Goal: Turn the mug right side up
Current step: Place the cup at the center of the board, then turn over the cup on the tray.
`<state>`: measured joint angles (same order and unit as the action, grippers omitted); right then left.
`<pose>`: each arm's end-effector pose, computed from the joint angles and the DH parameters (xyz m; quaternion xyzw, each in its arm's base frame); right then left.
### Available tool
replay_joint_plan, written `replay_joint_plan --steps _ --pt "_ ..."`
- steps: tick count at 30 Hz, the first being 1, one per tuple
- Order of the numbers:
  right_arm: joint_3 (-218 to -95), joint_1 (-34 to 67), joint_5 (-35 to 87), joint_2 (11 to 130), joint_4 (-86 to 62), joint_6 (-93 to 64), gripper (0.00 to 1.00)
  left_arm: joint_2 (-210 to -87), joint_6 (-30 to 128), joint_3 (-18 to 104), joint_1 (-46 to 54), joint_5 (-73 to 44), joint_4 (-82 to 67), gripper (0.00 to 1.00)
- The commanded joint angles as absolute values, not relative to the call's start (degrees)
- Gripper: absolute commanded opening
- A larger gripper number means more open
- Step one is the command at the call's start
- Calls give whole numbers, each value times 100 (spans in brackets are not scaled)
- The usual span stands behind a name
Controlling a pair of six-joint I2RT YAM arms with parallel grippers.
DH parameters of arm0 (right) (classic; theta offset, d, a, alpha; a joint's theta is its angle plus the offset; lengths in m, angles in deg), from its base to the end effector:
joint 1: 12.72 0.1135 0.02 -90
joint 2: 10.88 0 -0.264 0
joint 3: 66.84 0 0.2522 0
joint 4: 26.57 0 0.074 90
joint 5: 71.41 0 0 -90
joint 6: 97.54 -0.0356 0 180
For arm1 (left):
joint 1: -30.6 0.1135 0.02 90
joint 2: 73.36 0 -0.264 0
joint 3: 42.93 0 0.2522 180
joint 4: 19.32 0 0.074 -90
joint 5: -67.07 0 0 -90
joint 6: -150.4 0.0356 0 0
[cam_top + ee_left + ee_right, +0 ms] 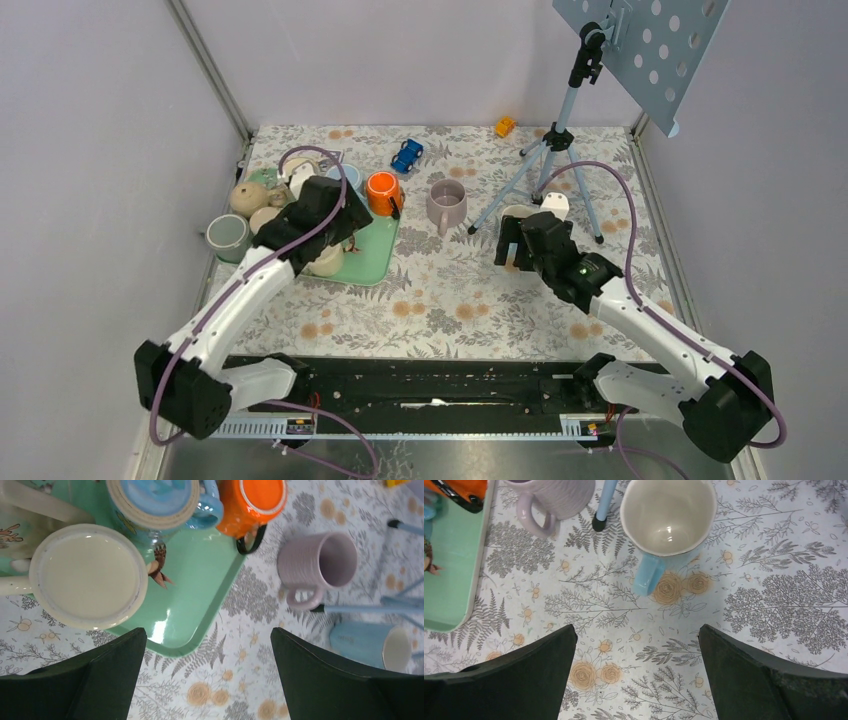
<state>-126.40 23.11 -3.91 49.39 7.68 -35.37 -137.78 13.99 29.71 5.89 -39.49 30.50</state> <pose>0.1935 0.1229 0.2784 0.0292 0.8740 0.0920 0.4763 0.2191 -0.0896 0.3159 -0.2279 0.8754 -0.1290 0.4064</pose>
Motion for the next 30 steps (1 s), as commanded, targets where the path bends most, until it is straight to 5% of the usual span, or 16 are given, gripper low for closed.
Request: replay_joint_plan --steps 1,9,19,30 --pt "-12923 2278 250 4711 582 -3317 100 -14394 534 3592 361 -5072 3218 99" --pt "-13176 2279 754 4633 841 -3104 100 -15863 -1322 4868 -170 -6000 4010 99" --pt "-13213 2281 674 4082 1142 -2892 100 -17631 181 5816 -170 -5342 3162 97" --pt "-13151 2279 726 3793 1185 -2938 100 -18509 1349 6416 57 -4830 2872 80"
